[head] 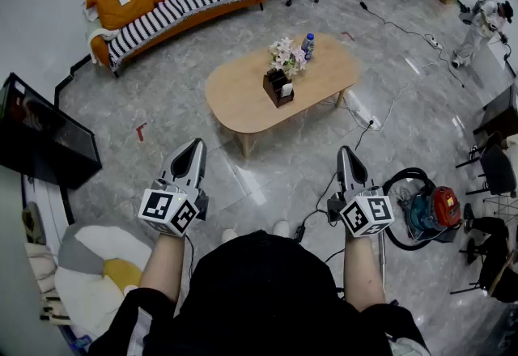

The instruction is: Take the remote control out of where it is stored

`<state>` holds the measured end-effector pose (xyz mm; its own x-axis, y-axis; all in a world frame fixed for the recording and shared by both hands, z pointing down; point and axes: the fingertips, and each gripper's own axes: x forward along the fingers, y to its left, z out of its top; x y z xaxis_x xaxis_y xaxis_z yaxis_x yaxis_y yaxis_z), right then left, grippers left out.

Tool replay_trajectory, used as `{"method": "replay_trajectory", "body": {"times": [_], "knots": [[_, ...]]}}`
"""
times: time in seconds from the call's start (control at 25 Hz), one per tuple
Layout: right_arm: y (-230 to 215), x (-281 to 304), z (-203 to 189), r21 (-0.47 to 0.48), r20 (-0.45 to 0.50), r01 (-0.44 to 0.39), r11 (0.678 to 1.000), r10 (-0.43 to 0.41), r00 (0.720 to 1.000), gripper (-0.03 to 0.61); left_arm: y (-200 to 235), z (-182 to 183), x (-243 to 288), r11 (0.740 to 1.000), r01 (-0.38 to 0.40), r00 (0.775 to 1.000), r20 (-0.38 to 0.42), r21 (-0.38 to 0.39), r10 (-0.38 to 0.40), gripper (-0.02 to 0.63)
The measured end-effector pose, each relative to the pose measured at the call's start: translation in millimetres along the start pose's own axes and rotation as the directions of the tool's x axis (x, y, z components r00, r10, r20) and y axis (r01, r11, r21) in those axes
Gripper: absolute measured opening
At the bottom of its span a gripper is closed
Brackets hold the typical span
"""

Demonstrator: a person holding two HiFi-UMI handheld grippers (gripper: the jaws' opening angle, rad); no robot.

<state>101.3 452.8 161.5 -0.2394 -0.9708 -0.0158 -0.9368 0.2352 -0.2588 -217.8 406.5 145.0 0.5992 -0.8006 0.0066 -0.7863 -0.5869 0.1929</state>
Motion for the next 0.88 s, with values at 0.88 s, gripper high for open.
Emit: {"method": "replay_trajectory", "body": {"times": [0.88], "knots": [[-72.8,1.0,3.9,0.077,0.004,-0.046,0.996,0.046,0.999,0.006,-22.2,-12.5,49.0,0.998,-0.070,0.997,-0.018,-0.006,0.070,0.006]]}}
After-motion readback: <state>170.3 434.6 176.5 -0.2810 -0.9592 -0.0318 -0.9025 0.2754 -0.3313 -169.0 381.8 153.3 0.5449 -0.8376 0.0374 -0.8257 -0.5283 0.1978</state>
